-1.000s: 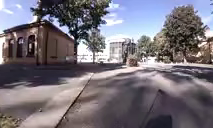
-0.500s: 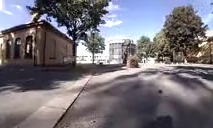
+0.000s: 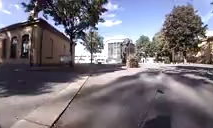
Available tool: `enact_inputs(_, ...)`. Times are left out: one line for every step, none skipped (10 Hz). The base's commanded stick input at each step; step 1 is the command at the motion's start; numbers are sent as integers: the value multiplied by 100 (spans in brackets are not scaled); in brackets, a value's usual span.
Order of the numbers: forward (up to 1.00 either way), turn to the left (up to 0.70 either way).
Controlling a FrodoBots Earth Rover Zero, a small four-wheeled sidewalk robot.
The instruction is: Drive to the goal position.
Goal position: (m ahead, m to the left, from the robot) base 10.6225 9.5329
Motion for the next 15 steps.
enact_inputs(70,34)
enact_inputs(70,35)
enact_inputs(70,35)
enact_inputs(70,35)
enact_inputs(70,35)
enact_inputs(70,35)
enact_inputs(70,35)
enact_inputs(70,35)
enact_inputs(70,26)
enact_inputs(70,0)
enact_inputs(70,0)
enact_inputs(70,0)
enact_inputs(70,0)
enact_inputs(70,0)
enact_inputs(70,0)
